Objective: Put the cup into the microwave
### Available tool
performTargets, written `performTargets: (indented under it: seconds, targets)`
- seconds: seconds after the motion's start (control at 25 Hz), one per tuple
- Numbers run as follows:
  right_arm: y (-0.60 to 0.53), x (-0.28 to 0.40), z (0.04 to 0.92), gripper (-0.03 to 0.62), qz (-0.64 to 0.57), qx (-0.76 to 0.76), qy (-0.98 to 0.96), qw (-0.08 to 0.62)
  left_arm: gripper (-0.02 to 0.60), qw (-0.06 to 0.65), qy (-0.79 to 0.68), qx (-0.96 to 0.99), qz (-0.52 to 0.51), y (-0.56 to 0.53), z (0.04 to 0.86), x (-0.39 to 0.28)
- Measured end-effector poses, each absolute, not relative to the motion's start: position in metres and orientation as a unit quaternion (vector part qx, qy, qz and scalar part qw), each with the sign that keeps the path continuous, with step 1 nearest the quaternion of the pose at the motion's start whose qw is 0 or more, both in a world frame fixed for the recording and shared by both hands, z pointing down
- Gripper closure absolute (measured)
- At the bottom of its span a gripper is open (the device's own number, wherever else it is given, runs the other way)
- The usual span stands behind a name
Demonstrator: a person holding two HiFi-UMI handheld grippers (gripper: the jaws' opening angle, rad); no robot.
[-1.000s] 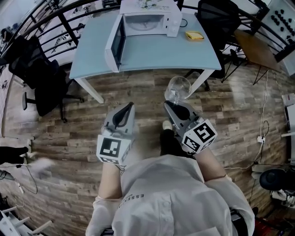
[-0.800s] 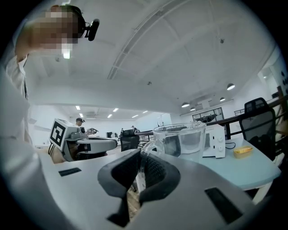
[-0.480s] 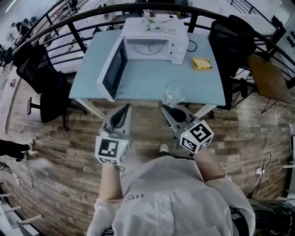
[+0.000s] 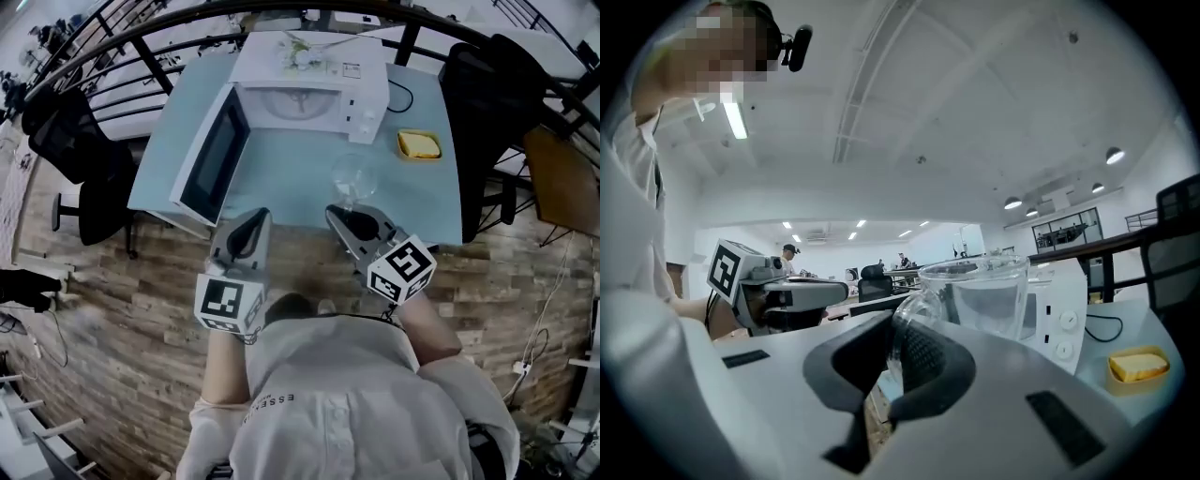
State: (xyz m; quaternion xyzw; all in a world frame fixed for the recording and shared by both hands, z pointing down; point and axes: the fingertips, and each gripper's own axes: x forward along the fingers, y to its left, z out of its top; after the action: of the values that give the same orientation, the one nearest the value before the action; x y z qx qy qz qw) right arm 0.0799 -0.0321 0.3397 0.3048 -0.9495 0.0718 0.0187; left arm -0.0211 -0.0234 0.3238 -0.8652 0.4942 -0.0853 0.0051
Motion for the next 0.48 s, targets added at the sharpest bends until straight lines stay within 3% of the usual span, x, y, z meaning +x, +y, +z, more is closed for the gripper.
performTargets:
  seconds: [0.48]
  targets:
    - [-0.159,0.047,0.372,0.576,0.096,0.289,-0.952,0.038,0.58,-0.018,0.485,-0.871,-0.08,-0.148,0.356,-0.04]
